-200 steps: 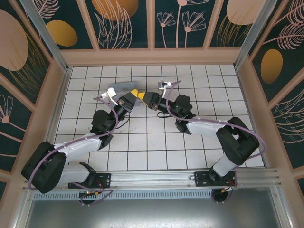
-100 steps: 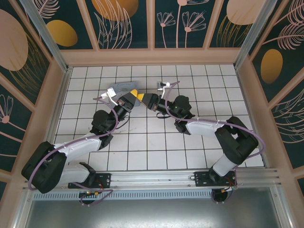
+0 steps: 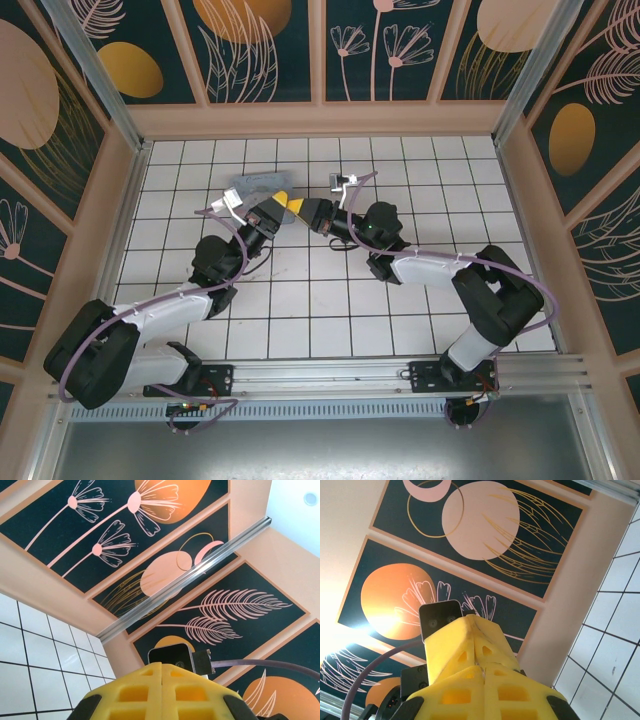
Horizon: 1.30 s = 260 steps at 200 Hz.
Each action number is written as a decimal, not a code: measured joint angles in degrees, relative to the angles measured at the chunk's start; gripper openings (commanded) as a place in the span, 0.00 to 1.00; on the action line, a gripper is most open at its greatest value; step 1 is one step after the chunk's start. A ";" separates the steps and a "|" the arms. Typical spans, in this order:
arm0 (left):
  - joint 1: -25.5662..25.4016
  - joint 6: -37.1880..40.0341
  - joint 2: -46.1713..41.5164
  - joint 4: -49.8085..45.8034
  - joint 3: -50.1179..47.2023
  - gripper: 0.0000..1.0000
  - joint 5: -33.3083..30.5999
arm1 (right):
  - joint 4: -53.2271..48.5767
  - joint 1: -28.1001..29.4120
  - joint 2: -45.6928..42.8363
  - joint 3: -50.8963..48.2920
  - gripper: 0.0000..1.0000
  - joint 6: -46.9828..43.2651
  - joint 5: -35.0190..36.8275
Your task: Unlock a padlock with a key
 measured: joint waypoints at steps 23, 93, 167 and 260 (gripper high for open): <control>-0.07 -0.44 -0.17 0.07 -0.66 0.00 -0.02 | -0.02 0.00 0.00 -0.33 0.00 0.83 0.00; -0.09 -0.33 -5.70 -10.01 0.07 0.88 -5.51 | 0.42 -2.16 0.00 -0.37 0.00 1.09 1.73; 12.37 6.47 -4.15 -39.32 18.58 0.99 -7.10 | -9.90 -8.26 2.62 4.20 0.00 -2.36 1.09; 25.09 20.98 26.10 -58.18 43.74 0.99 -2.62 | -21.27 -17.33 19.19 16.61 0.00 -4.02 0.76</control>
